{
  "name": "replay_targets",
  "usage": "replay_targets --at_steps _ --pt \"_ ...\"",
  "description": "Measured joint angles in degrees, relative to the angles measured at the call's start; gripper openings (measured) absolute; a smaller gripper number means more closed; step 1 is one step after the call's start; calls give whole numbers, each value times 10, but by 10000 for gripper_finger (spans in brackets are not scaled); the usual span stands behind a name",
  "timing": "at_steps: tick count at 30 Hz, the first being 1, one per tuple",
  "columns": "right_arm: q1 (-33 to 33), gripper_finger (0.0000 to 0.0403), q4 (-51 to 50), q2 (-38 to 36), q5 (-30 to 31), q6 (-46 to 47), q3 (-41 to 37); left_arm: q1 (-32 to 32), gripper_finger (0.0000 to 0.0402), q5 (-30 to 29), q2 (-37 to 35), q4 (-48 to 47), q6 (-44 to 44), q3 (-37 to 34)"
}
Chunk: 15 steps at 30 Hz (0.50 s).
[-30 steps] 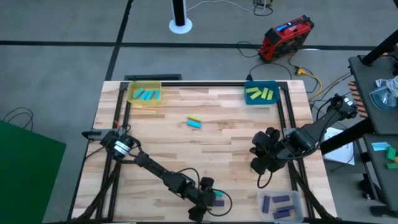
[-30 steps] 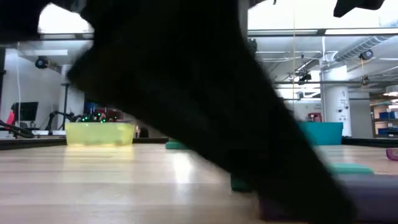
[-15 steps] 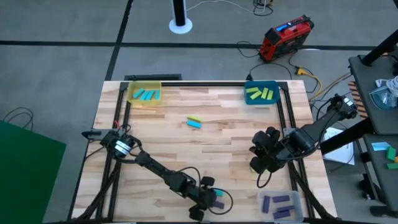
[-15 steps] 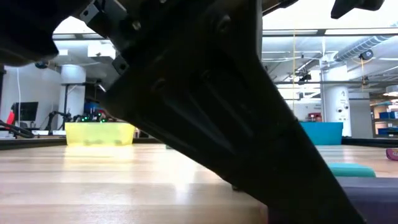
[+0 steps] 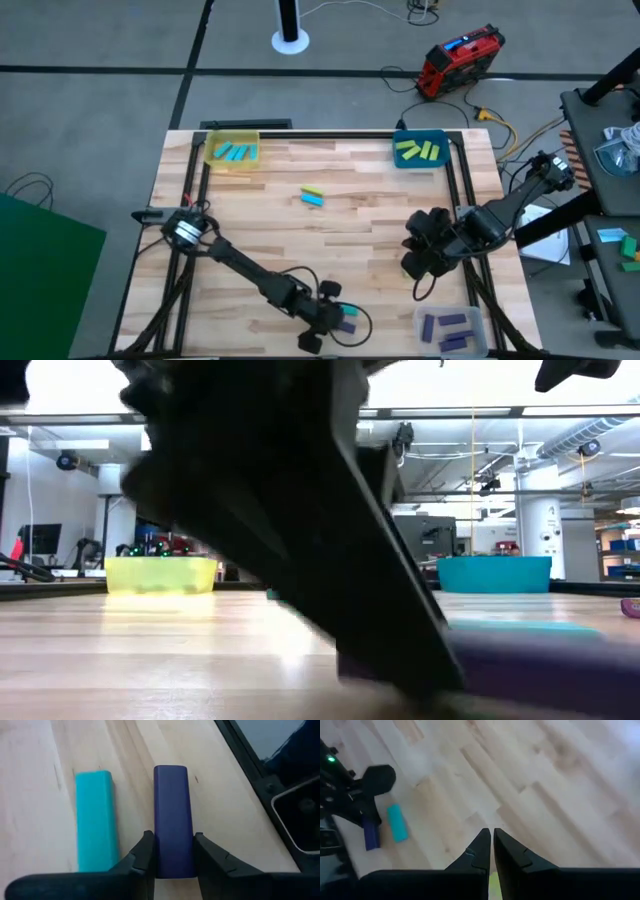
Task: Sort blocks
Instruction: Put the blue block into the transparent bin
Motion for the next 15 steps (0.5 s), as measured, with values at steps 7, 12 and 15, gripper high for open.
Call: replay_targets --at_steps 7,12,15 --pt "-8 13 19 1 -81 114 -8 -2 76 -130 -62 -49 11 0" --pt "-7 13 149 1 -120 155 -54 -2 76 -216 -95 -122 24 1" --pt "-10 13 273 1 -121 162 -101 -1 76 -267 -106 -175 25 0"
